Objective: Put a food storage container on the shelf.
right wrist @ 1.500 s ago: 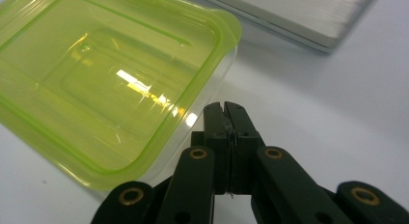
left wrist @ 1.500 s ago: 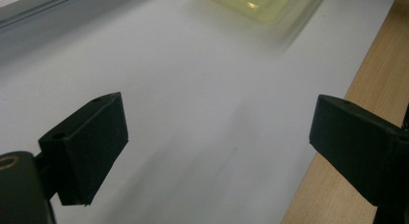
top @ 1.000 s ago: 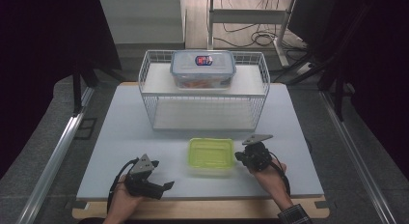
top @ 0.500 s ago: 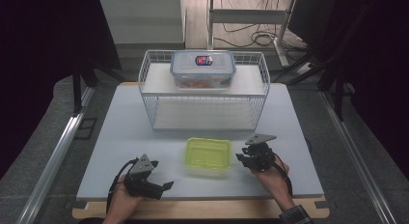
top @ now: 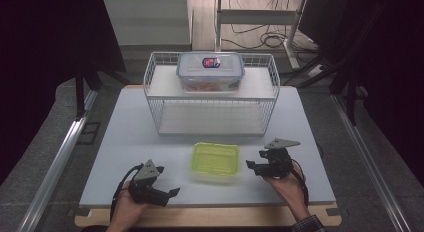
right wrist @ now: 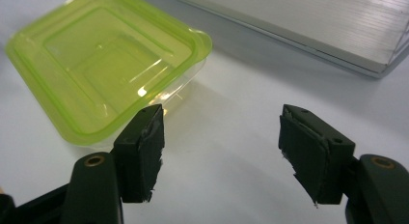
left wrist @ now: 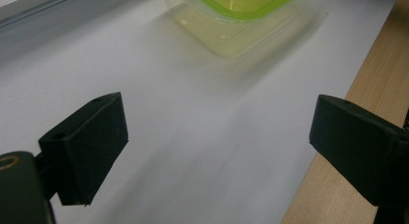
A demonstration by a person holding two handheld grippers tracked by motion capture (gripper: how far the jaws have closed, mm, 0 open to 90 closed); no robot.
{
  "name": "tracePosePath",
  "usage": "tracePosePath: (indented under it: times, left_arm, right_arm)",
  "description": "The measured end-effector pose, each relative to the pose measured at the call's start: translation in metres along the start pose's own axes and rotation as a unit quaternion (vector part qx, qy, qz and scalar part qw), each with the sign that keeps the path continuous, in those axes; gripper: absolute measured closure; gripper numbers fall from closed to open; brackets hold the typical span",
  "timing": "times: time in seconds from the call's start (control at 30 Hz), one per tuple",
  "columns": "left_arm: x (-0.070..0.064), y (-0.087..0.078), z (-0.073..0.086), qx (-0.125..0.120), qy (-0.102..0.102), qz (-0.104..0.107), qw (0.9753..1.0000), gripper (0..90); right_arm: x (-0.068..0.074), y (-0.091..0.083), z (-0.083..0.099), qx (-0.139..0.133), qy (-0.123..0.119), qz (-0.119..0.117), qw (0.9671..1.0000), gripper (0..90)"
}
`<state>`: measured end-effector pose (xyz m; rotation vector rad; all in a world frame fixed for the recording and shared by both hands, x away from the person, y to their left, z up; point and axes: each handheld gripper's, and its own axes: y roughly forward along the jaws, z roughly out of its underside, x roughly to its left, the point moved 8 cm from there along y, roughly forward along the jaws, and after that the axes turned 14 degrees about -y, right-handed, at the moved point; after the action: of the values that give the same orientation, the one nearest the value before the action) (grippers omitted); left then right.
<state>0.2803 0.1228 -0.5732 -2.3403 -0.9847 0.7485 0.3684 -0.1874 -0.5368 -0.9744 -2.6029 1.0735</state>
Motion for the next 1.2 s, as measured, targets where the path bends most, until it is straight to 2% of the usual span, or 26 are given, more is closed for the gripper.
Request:
tracePosePath:
  times: [0.2,0.33,0.43,0.57,0.87,0.93,1.1,1.2]
  left_arm:
    - [-0.001,0.0,0.0,0.0,0.001,0.0,1.0,6.4]
    - [-0.001,0.0,0.0,0.001,0.002,0.001,1.0,6.4]
    - [-0.001,0.0,0.0,0.001,0.002,0.001,1.0,6.4]
    - [-0.002,0.001,0.0,0.001,0.003,0.001,1.0,6.4]
    - [-0.002,0.001,0.0,0.003,0.004,0.001,1.0,6.4]
    - [-0.002,0.002,0.001,0.004,0.005,0.001,1.0,6.4]
    - [-0.003,0.002,0.001,0.004,0.005,0.001,1.0,6.4]
    - [-0.003,0.002,0.001,0.005,0.006,0.001,1.0,6.4]
  right_arm:
    - [0.006,-0.006,-0.002,-0.029,0.038,-0.008,0.9989,33.3]
    - [0.012,-0.007,-0.007,-0.045,0.052,-0.012,0.9976,36.0]
    - [0.016,-0.003,-0.009,-0.045,0.07,-0.022,0.9963,39.1]
    - [0.017,0.004,-0.011,-0.047,0.101,-0.041,0.9929,43.9]
    - [0.015,0.025,-0.013,-0.033,0.173,-0.079,0.9813,54.1]
    - [0.015,0.03,-0.013,-0.032,0.192,-0.092,0.9766,56.5]
    - [0.013,0.037,-0.012,-0.028,0.222,-0.109,0.9684,61.6]
    - [0.014,0.041,-0.011,-0.026,0.247,-0.13,0.96,64.8]
